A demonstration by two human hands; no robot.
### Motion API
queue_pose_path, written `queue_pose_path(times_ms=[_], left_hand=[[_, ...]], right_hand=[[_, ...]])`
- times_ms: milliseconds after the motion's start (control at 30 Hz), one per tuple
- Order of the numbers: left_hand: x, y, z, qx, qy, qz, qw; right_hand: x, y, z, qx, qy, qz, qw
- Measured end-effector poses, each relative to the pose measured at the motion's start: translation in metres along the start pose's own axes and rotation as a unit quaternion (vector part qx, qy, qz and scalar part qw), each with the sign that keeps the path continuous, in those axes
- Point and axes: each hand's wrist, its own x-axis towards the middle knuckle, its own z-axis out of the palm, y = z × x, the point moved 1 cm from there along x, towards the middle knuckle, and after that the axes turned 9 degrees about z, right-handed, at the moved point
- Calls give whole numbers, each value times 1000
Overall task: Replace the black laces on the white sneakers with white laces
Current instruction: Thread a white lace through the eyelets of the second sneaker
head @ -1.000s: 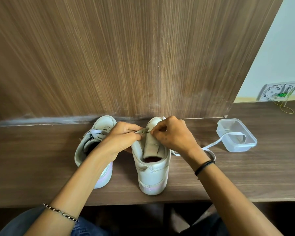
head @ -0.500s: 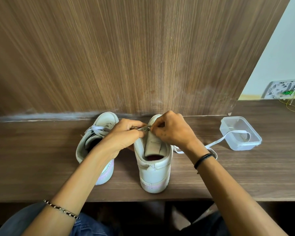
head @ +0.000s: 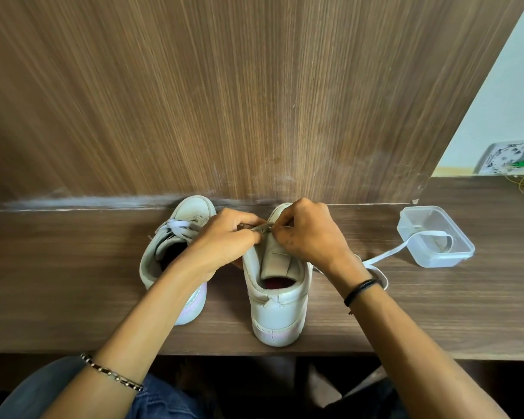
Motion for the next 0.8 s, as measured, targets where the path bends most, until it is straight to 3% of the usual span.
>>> queue_pose_path(times_ms=[200,433,567,800], left_hand=[[-3,3,1,-17,3,-6,1000],[0,3,4,-60,84,-56,993],[6,0,7,-99,58,-35,993],[14,-6,12,-96,81,-28,992]], right_hand=[[-5,0,-2,-7,-2,-36,999],[-6,-1,3,10,17,6,1000],[-8,-2,3,-10,49,29,998],[-4,6,-2,24,8,-10,1000]])
